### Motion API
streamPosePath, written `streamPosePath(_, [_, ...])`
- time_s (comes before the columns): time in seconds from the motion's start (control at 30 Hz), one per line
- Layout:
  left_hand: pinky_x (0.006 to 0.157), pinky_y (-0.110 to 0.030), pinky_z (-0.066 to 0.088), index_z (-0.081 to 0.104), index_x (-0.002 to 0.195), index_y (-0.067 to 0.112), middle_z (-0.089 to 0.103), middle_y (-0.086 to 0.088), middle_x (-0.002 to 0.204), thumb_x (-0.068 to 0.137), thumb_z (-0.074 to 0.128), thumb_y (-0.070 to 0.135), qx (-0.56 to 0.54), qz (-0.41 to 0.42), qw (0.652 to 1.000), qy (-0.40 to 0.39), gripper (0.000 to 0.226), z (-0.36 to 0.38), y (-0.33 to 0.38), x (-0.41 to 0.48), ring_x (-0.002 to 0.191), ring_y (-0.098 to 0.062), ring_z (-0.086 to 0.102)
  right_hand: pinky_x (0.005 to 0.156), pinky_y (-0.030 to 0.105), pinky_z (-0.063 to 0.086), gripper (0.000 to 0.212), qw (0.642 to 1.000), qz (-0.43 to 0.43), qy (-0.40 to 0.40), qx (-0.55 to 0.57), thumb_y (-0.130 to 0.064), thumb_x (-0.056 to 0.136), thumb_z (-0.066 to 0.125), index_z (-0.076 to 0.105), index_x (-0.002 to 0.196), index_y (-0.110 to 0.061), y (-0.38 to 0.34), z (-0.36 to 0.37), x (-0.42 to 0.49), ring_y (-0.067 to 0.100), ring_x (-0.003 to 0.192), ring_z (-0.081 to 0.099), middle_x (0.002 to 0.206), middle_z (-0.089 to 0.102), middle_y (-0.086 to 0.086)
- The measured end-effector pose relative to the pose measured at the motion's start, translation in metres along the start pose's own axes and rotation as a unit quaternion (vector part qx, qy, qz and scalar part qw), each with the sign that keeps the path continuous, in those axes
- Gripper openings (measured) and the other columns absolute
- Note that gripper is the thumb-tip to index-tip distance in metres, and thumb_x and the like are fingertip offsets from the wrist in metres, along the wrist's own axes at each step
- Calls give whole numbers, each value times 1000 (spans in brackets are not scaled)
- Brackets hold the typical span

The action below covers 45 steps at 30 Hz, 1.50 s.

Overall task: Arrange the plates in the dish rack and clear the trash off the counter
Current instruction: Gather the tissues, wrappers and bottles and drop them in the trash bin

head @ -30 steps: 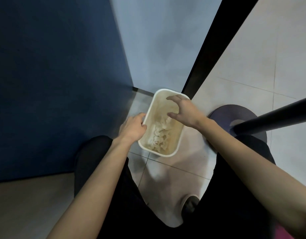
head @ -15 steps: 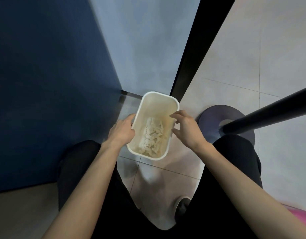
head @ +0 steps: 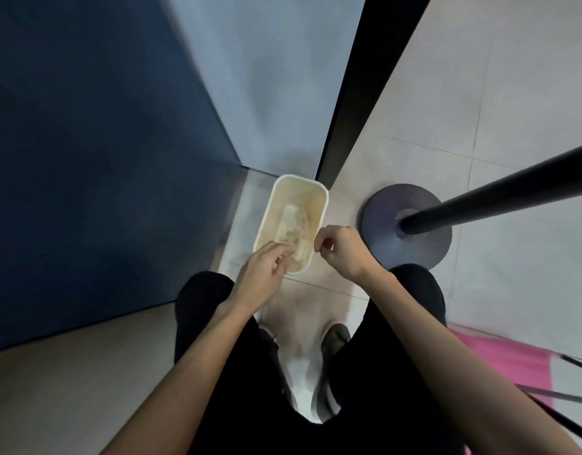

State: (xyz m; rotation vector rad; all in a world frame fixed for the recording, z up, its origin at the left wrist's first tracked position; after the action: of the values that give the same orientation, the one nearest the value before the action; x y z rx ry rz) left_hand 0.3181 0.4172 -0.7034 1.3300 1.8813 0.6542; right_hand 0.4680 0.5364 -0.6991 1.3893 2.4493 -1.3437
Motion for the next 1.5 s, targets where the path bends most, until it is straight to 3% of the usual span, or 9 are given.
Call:
streamPosePath(0.1, [76,-3,40,69,115,9,66,2,106,97,58,8,2,-20,999,-28,21,-42,64,-27,83,-7,58,66,23,44,33,999,18,-30,7,7,72,53,65,70,-23,-51,-41,-45,14,66,56,71,62,-5])
streamPosePath(0.27, [79,-28,51,68,116,21,62,12,96,97,56,13,6,-70,996,-46,24,-123,161,-79,77,-9,60,63,7,37,30,998,-18,-52,22,10,71,55,68,70,-18,-150,-113,-128,10,63,53,68,61,-6])
streamPosePath(0.4, [81,-34,54,68,115,23,63,11,95,96,55,12,19,-95,995,-20,26,-177,223,-135,79,-12,62,70,19,42,28,994,-60,-90,-3,2,77,56,67,77,-23,-213,-146,-179,4,67,54,70,57,-19])
streamPosePath(0.47, [82,-31,53,67,116,21,65,8,99,96,54,11,16,-107,994,10,26,-204,250,-159,82,-13,63,73,20,45,22,989,-92,-113,-24,-4,83,58,70,92,-20,-241,-163,-195,6,72,56,75,55,-22])
streamPosePath(0.6, [72,-3,37,66,119,13,66,4,103,98,53,9,-6,-148,983,107,25,-247,291,-222,83,-9,59,80,29,50,27,970,-188,-146,-52,-13,86,67,67,112,-17,-300,-186,-219,13,81,60,90,62,-10])
streamPosePath(0.73, [78,-17,49,66,117,27,66,16,107,100,53,24,-47,-204,954,213,22,-268,296,-303,86,-1,61,77,22,50,27,946,-243,-199,-79,-22,89,65,61,116,-24,-359,-186,-246,7,85,60,94,64,-10])
streamPosePath(1.0, [69,-14,44,67,110,31,67,19,91,97,57,18,-156,-317,843,405,21,-271,292,-470,82,3,61,73,11,44,23,851,-382,-333,-135,-19,91,62,63,111,-29,-473,-116,-324,0,87,61,90,65,-16])
streamPosePath(1.2, [71,-15,49,67,107,31,70,15,87,96,59,14,-193,-345,759,517,21,-268,282,-584,79,-1,64,73,20,49,17,792,-441,-395,-147,-14,94,58,69,106,-20,-545,-37,-404,8,81,60,89,67,-8])
streamPosePath(1.5, [71,-22,53,71,99,31,69,22,83,95,60,13,-210,-345,709,578,22,-259,243,-768,77,-6,66,68,12,42,17,716,-498,-455,-180,-20,96,54,68,104,-25,-594,109,-550,-1,76,59,87,63,-18])
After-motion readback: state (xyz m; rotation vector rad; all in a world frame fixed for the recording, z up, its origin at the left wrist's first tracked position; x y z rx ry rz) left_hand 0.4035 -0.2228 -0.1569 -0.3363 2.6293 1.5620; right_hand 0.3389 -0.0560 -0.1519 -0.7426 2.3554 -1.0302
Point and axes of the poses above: each hand's wrist, its own x-axis towards the middle knuckle, its own z-axis out of the palm, y = z × x, the point moved 3 cm from there along x, towards the middle knuckle
